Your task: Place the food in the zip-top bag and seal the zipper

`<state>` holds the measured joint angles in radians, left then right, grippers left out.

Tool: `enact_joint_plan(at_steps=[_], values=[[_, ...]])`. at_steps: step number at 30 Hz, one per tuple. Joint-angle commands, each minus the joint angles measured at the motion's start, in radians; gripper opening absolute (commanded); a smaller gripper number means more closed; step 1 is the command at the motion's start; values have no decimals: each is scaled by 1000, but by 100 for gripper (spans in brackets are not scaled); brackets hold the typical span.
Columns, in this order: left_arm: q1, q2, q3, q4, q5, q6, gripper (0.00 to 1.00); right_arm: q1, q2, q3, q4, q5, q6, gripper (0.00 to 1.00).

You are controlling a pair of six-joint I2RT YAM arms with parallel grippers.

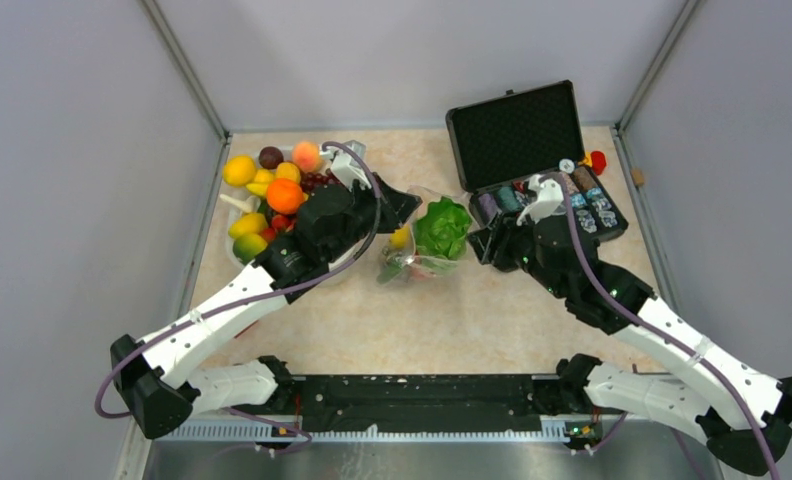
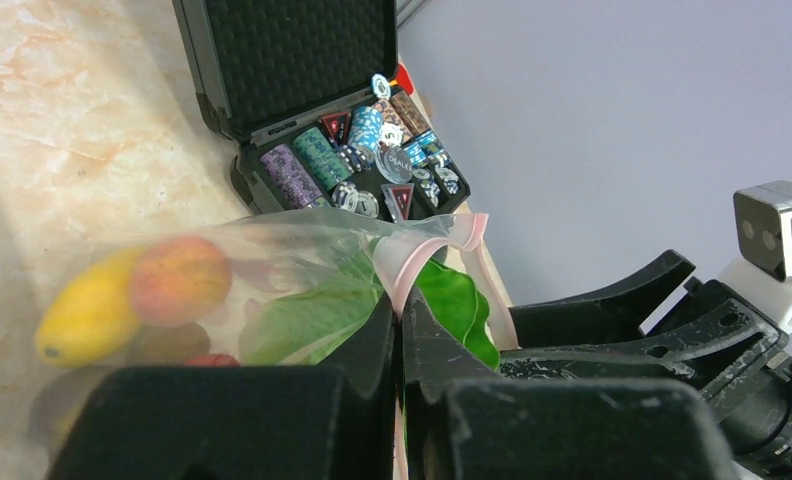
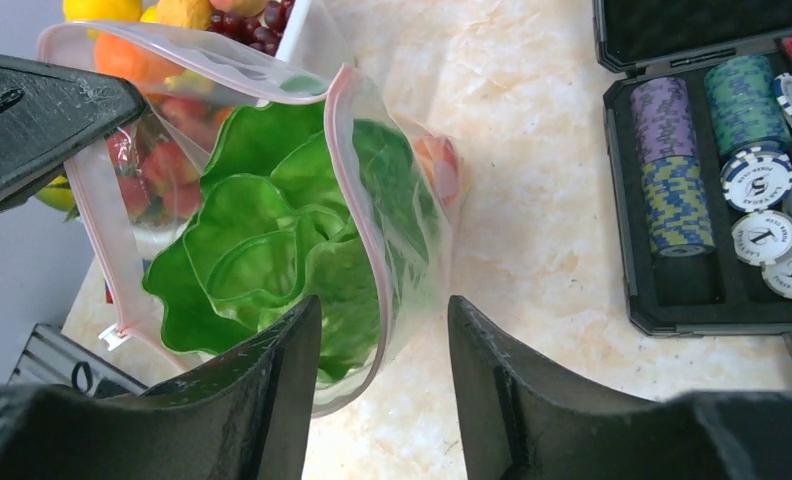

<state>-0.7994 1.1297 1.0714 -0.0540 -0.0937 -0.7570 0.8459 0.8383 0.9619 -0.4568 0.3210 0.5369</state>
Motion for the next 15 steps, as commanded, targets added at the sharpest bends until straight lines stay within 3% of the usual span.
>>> enact_joint_plan(at_steps=[1, 8, 11, 15], values=[[5, -24, 14, 97, 11, -10, 0, -7, -15, -10, 25, -15, 27, 45], [5, -20, 18, 94, 18, -14, 0, -6, 3, -12, 6, 28, 5, 20], [7, -19, 18, 95, 27, -12, 0, -6, 69, 36, -46, 55, -27, 2], [17, -10, 44, 86, 73, 2, 0, -7, 132, 156, -55, 85, -98, 0]])
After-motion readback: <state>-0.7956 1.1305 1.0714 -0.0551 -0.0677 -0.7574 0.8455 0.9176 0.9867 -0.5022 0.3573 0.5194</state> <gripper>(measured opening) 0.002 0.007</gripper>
